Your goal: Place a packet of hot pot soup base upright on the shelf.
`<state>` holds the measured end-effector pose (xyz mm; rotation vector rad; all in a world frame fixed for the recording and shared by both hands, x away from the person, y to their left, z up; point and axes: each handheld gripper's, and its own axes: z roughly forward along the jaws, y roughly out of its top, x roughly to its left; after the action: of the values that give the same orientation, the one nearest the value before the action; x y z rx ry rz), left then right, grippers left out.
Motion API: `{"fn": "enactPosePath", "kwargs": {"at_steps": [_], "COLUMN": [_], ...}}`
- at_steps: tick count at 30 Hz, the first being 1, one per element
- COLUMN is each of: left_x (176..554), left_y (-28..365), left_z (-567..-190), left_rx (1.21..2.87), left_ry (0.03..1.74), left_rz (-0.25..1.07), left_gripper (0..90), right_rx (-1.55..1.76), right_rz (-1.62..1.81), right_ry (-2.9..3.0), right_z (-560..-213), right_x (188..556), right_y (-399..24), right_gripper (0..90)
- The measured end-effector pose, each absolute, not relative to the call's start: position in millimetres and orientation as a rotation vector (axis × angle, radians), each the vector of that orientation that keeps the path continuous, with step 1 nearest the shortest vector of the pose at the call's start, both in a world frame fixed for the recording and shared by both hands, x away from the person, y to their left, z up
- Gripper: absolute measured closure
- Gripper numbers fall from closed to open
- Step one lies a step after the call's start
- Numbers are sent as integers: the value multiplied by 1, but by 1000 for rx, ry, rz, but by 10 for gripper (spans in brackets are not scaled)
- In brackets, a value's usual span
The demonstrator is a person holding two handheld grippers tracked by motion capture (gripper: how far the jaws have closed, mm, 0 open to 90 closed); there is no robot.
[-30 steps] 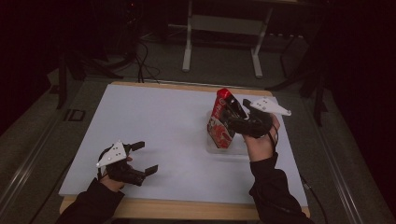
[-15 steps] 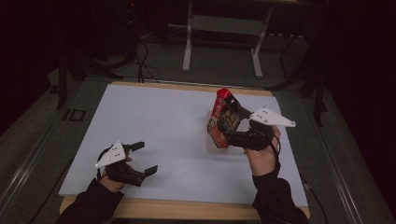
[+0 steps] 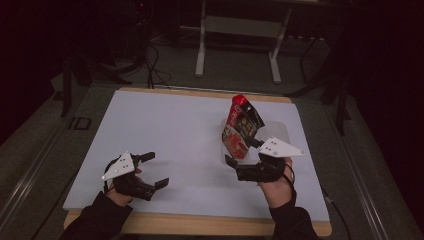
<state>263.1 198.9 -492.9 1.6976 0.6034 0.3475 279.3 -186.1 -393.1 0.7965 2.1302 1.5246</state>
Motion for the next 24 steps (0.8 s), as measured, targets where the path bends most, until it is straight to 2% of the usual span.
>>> {"fn": "enactPosePath", "kwargs": {"at_steps": [24], "left_x": [261], "left_y": [198], "left_z": [-493], "left_rx": [1708], "left_ry": [581], "left_rz": [351], "left_gripper": [0], "right_rx": [738], "right_rz": [1433], "right_ry": [2297], "right_z": [-445], "right_x": [273], "right_y": [-204], "right_gripper": [131]}}
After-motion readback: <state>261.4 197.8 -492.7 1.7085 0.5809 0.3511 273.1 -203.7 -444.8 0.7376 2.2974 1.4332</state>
